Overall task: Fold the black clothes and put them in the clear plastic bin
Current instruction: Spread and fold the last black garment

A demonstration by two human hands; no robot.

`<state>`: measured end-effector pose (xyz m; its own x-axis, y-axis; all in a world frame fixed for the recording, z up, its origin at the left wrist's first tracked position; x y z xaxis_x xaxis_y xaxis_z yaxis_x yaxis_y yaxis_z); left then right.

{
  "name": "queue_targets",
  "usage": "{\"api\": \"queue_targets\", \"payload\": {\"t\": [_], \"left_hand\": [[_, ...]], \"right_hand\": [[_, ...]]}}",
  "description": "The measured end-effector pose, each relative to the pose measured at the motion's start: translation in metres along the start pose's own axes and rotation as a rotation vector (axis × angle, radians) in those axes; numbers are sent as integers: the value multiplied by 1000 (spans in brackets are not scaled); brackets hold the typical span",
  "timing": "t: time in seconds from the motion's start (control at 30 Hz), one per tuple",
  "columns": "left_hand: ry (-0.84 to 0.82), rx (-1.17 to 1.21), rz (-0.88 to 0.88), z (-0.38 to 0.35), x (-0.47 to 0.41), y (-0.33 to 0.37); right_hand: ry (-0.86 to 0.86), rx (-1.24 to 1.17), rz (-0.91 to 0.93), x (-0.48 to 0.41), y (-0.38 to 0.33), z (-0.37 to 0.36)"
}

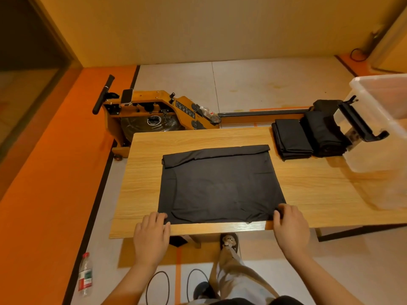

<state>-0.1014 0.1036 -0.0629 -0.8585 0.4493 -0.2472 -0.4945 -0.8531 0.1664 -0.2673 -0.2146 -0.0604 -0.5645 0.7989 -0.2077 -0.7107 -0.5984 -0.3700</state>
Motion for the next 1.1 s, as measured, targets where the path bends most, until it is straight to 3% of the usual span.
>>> {"api": "queue_targets", "payload": {"t": [0.1,0.2,0.3,0.37,0.63,0.83,1.1], "left_hand": [[-2,54,-74,-7,-13,11],[-164,17,-132,-17,-14,16],[-265,58,-73,-28,-2,7],[-240,49,-62,-31,6,3],[-132,125,40,-22,-65,11],[-165,143,27,-31,-163,11],[-162,89,-58,-56,-205,12]], "right_hand": [[-2,-19,179,-4,-14,-10],[-122,41,336,-3,-25,-25],[-317,115,222,1,-14,-37],[-342,124,202,3,-5,-39],[-131,-63,163,-68,-29,-26],[-105,4,321,-157,-46,-39],[-47,48,535,-210,-46,-64]]}}
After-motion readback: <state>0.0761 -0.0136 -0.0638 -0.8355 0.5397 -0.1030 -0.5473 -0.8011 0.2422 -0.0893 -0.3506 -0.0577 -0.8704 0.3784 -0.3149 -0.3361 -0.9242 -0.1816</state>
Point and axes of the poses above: each hand's wrist, its own x-axis away from the middle knuckle, its own z-axis out of the back of the hand, y = z × x, the point moved 1 cm from there along -x, towards the middle knuckle, and after that the axes turned 10 degrees about y, right-handed, at the moved point
